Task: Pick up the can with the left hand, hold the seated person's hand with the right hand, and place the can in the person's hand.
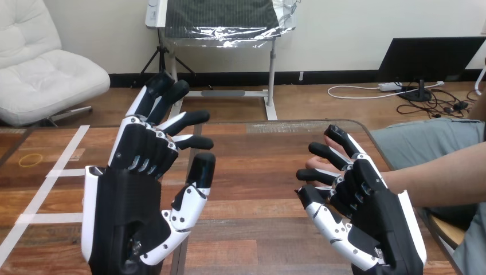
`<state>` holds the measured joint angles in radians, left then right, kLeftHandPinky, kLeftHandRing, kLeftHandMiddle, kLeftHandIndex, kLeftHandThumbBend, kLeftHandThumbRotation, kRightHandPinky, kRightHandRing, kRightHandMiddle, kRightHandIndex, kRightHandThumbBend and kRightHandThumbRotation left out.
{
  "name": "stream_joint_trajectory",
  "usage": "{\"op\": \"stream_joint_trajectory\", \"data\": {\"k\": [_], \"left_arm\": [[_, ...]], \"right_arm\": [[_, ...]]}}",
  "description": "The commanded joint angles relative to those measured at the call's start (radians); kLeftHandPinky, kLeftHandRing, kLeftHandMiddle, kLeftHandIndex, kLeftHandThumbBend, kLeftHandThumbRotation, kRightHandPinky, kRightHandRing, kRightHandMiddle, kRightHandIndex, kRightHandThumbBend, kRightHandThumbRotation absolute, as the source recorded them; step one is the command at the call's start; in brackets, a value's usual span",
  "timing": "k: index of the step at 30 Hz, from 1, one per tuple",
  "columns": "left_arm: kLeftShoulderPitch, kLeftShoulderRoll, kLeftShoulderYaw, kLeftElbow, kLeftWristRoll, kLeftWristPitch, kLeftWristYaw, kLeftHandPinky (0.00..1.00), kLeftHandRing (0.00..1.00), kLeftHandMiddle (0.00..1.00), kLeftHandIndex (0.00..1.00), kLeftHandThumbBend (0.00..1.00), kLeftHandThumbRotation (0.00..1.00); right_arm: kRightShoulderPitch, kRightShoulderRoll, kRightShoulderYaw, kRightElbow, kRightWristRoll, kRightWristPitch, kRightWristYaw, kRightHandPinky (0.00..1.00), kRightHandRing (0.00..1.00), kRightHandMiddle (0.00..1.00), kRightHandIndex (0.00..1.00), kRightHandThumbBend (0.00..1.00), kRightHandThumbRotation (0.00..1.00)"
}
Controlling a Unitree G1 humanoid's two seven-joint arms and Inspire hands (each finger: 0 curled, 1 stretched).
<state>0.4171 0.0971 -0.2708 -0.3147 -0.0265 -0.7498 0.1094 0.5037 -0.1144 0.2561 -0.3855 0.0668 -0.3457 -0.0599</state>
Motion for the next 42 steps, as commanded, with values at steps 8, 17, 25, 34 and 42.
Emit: {"op": "stream_joint_trajectory", "data": {"k": [8,17,25,34,42], "left_arm": [[-0.054,-0.097,0.062,0.034,0.128,-0.033,0.066,0.59,0.72,0.85,0.86,0.38,0.01],[-0.073,-0.101,0.127,0.045,0.252,-0.063,0.164,0.59,0.72,0.85,0.87,0.41,0.01],[-0.096,-0.088,0.180,0.061,0.319,-0.097,0.238,0.61,0.75,0.85,0.87,0.40,0.00],[-0.117,-0.092,0.243,0.071,0.379,-0.133,0.314,0.67,0.79,0.85,0.85,0.42,0.00],[-0.118,-0.086,0.294,0.054,0.461,-0.136,0.372,0.75,0.82,0.86,0.86,0.41,0.00]], "right_arm": [[-0.059,0.047,-0.025,-0.015,-0.014,-0.021,-0.002,0.53,0.66,0.82,0.89,0.46,0.00],[-0.055,0.051,-0.024,-0.020,-0.004,-0.012,0.001,0.53,0.66,0.82,0.89,0.47,0.00],[-0.055,0.048,-0.024,-0.015,-0.002,-0.017,0.010,0.52,0.66,0.81,0.88,0.46,0.00],[-0.054,0.047,-0.024,-0.016,-0.009,-0.017,0.011,0.53,0.66,0.81,0.88,0.46,0.00],[-0.055,0.045,-0.027,-0.018,-0.017,-0.014,0.014,0.53,0.65,0.80,0.88,0.46,0.00]]}}
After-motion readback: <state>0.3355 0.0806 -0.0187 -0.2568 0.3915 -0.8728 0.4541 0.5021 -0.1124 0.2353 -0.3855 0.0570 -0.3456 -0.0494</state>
